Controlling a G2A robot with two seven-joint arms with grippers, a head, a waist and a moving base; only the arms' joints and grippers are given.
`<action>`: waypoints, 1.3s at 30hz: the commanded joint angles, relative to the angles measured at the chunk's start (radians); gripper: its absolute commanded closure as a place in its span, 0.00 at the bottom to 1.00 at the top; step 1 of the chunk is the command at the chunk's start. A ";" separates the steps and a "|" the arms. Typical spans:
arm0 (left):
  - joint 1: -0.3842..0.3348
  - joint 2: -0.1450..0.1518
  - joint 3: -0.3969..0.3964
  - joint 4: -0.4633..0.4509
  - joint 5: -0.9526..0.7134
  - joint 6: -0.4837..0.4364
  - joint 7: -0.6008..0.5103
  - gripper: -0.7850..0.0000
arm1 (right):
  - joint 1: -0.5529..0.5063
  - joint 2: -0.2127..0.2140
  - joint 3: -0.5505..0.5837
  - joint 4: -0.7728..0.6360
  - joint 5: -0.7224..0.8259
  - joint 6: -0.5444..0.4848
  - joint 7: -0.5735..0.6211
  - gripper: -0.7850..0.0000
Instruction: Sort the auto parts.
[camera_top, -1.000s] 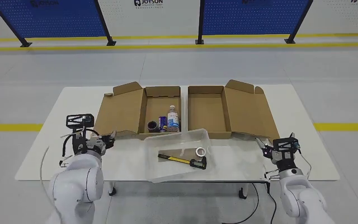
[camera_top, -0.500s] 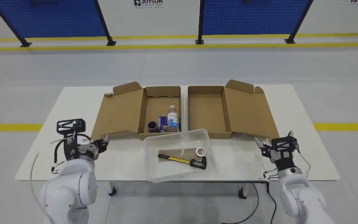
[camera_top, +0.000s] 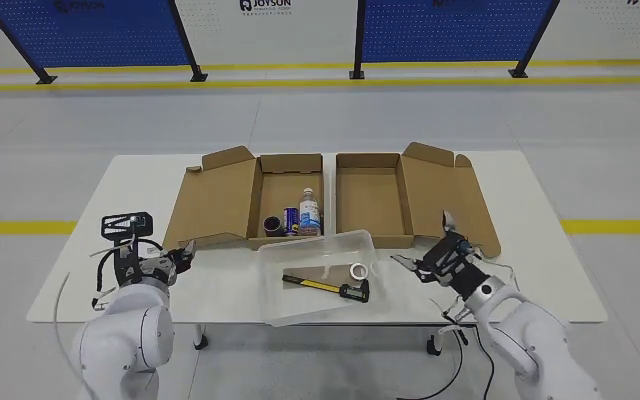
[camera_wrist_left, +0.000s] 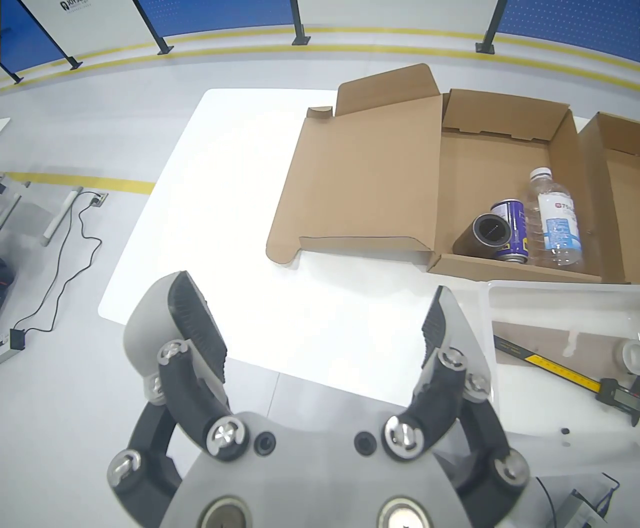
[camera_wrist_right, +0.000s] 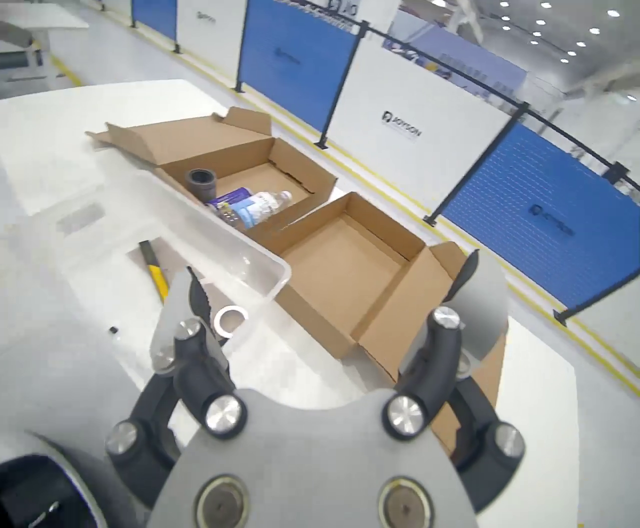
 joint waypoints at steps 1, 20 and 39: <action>0.000 0.000 0.000 0.000 0.000 0.000 0.000 0.00 | 0.040 0.001 -0.021 -0.013 0.056 -0.055 0.118 0.00; 0.000 0.000 0.000 0.000 0.000 0.000 0.000 0.00 | 0.201 -0.004 -0.111 0.023 0.340 -0.063 0.473 0.00; 0.000 0.000 0.000 0.000 0.000 0.000 0.000 0.00 | 0.259 -0.001 -0.145 0.071 0.365 -0.157 0.464 0.00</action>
